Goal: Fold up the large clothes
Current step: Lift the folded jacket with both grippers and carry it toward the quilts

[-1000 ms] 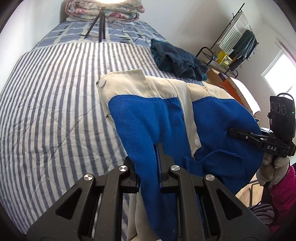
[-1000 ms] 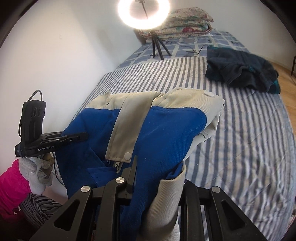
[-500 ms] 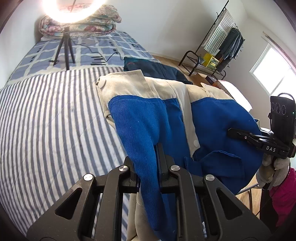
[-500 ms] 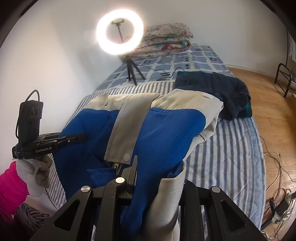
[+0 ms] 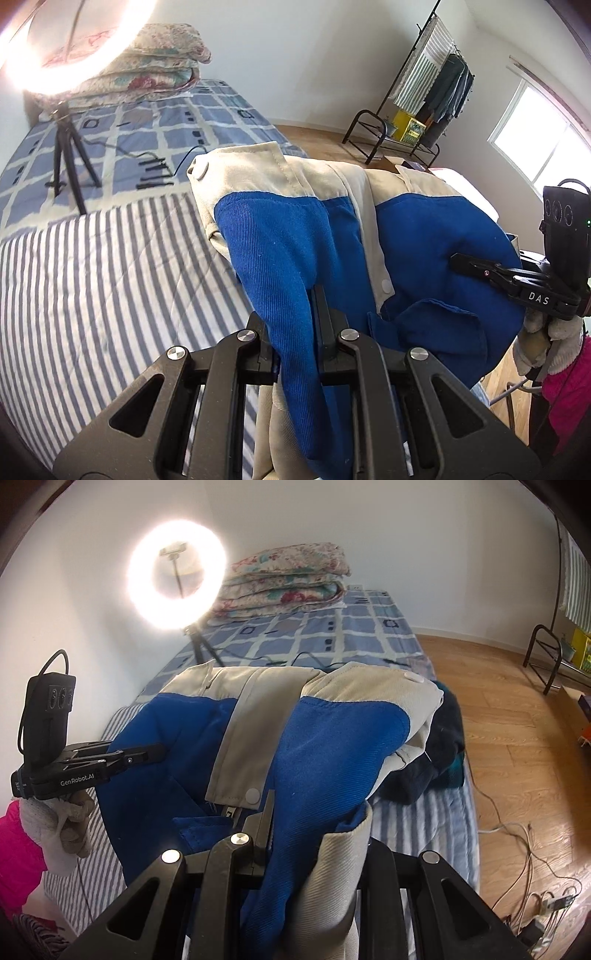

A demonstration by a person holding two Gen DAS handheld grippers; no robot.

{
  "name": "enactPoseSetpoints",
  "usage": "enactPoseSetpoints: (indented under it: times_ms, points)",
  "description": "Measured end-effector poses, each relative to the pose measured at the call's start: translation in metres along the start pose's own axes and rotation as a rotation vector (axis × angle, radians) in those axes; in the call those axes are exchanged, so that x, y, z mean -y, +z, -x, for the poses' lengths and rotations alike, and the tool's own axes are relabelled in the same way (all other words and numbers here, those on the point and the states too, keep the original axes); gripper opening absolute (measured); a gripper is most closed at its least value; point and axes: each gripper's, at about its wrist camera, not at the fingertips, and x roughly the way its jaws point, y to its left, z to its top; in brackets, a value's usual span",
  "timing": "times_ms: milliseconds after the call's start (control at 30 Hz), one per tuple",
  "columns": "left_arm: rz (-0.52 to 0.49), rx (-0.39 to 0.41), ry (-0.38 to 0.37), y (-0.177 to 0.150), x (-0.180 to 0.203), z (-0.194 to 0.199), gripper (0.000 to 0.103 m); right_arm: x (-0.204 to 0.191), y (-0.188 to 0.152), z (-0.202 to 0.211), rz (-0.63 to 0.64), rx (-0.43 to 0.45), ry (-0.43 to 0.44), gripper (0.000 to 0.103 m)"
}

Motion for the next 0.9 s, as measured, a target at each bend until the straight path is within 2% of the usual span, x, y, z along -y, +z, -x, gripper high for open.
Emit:
enactPoseSetpoints:
  times_ms: [300,533,733,900]
  points:
    - [0.001,0.039,-0.016,0.071,-0.001,-0.048,0.011,0.045,0.057,-0.025,0.025,0.042,-0.046,0.02]
    - [0.029,0.057,-0.003,0.114,-0.012,-0.094,0.011,0.082,0.091,-0.067,0.023,0.052,-0.032,0.02]
    - [0.008,0.032,0.057,0.129,-0.02,-0.137,0.011,0.114,0.101,-0.111,0.012,0.032,-0.003,0.02]
    - [-0.014,0.021,0.083,0.13,-0.025,-0.158,0.011,0.139,0.104,-0.137,-0.039,0.022,0.031,0.019]
